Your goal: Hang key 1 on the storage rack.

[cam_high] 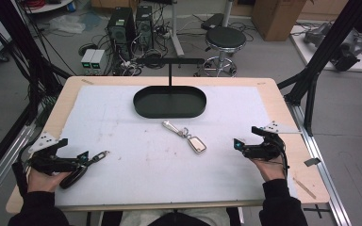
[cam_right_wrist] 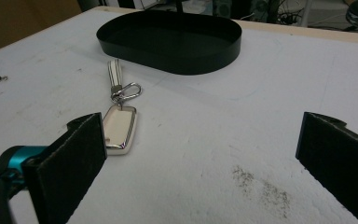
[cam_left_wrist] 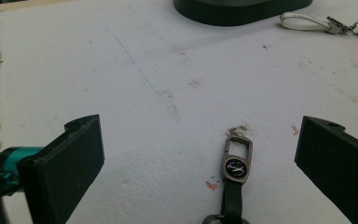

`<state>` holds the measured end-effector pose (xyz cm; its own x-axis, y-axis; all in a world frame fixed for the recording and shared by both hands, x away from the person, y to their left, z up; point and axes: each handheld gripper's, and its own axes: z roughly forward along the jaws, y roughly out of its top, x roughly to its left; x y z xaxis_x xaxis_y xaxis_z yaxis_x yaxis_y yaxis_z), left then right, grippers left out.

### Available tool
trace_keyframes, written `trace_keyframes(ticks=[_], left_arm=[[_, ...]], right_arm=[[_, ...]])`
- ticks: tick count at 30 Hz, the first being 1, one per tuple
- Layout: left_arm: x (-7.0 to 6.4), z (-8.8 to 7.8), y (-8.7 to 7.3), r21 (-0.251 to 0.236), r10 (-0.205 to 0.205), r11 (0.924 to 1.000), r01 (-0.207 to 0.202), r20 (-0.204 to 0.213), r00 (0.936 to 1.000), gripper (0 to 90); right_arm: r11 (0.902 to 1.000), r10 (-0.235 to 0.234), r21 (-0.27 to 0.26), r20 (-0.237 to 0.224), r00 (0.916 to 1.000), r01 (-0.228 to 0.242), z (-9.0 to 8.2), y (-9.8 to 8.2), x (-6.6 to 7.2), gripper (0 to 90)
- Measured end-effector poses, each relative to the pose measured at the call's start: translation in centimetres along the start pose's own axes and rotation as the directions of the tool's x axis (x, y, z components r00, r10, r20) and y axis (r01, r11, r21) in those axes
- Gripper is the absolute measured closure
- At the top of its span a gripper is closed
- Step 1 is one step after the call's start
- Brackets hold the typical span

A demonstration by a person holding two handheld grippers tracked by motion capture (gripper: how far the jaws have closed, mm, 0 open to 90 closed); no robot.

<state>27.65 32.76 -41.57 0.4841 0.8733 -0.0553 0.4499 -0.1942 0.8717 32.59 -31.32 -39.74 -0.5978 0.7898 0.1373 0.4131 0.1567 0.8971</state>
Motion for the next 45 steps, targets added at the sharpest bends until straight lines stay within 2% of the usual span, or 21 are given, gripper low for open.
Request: trace_keyframes(ticks=[2, 5, 8, 9, 12, 16, 19, 20, 23, 26, 27, 30, 31, 35, 40, 42, 45], left_arm=[[0.0, 0.0, 0.0, 0.0, -0.001, 1.0, 0.001, 0.0, 1.0, 1.8], [0.1, 0.2, 0.0, 0.011, -0.003, 0.9999, 0.003, 0.007, 1.0, 1.8], [0.1, 0.4, 0.1, 0.017, -0.001, 0.9999, 0.001, 0.009, 1.0, 1.8], [0.1, 0.4, 0.1, 0.019, 0.0, 0.9998, 0.0, 0.008, 1.0, 1.7], [0.2, 0.4, 0.1, 0.022, -0.002, 0.9998, 0.001, 0.01, 1.0, 1.7], [0.2, 0.5, 0.1, 0.024, -0.004, 0.9997, 0.004, 0.012, 0.9999, 1.8], [0.2, 0.5, 0.1, 0.025, -0.005, 0.9997, 0.005, 0.014, 0.9999, 1.8], [0.2, 0.5, 0.1, 0.026, -0.007, 0.9996, 0.006, 0.015, 0.9999, 1.8], [0.2, 0.5, 0.1, 0.025, -0.009, 0.9996, 0.008, 0.017, 0.9998, 1.8], [0.2, 0.5, 0.1, 0.027, -0.011, 0.9996, 0.011, 0.017, 0.9998, 1.7], [0.2, 0.5, 0.1, 0.027, -0.011, 0.9996, 0.011, 0.016, 0.9998, 1.7], [0.3, 0.5, 0.1, 0.026, -0.012, 0.9996, 0.012, 0.017, 0.9998, 1.7], [0.3, 0.5, 0.1, 0.025, -0.013, 0.9996, 0.013, 0.019, 0.9997, 1.7], [0.4, 0.5, 0.1, 0.029, -0.02, 0.9994, 0.019, 0.022, 0.9995, 1.8], [0.5, 0.6, 0.1, 0.032, -0.023, 0.9993, 0.022, 0.025, 0.9994, 1.8], [0.5, 0.6, 0.1, 0.033, -0.023, 0.9992, 0.022, 0.027, 0.9994, 1.7], [0.5, 0.7, 0.1, 0.033, -0.026, 0.9991, 0.025, 0.027, 0.9993, 1.7]], right_arm=[[1.0, -0.005, 0.006, -0.002, 1.0, 0.005, 0.2, 0.1, 0.1, 0.9], [0.9984, -0.019, 0.053, -0.019, 0.9996, 0.02, 1.0, 0.8, 0.5, 0.9], [0.9976, -0.023, 0.064, -0.024, 0.9994, 0.025, 1.5, 1.1, 0.6, 0.9], [0.9959, -0.045, 0.077, -0.034, 0.9984, 0.048, 2.1, 1.7, 0.7, 0.8], [0.9944, -0.053, 0.089, -0.04, 0.9978, 0.057, 2.7, 2.1, 1.0, 0.9], [0.9893, -0.086, 0.112, -0.068, 0.994, 0.093, 4.1, 3.3, 2.0, 0.9], [0.9885, -0.079, 0.121, -0.107, 0.9911, 0.092, 5.1, 4.1, 2.6, 0.9], [0.9885, -0.079, 0.121, -0.107, 0.9911, 0.092, 5.1, 4.1, 2.6, 0.9], [0.9838, -0.102, 0.132, -0.15, 0.9834, 0.122, 6.6, 5.6, 4.1, 0.9], [0.9771, -0.124, 0.151, -0.167, 0.978, 0.15, 7.8, 6.3, 4.9, 0.9], [0.9771, -0.124, 0.151, -0.167, 0.978, 0.15, 7.8, 6.3, 4.9, 0.9], [0.967, -0.146, 0.181, -0.184, 0.972, 0.179, 9.3, 6.6, 5.6, 0.9], [0.967, -0.146, 0.181, -0.184, 0.972, 0.179, 9.3, 6.6, 5.6, 0.9], [0.9568, -0.155, 0.214, -0.199, 0.9677, 0.197, 11.1, 6.9, 6.4, 0.9], [0.9538, -0.157, 0.222, -0.205, 0.9661, 0.202, 11.9, 6.8, 6.7, 0.9], [0.948, -0.154, 0.245, -0.206, 0.9663, 0.203, 12.6, 6.7, 6.9, 0.9], [0.9456, -0.145, 0.256, -0.218, 0.9651, 0.2, 13.2, 6.8, 6.9, 0.9]])
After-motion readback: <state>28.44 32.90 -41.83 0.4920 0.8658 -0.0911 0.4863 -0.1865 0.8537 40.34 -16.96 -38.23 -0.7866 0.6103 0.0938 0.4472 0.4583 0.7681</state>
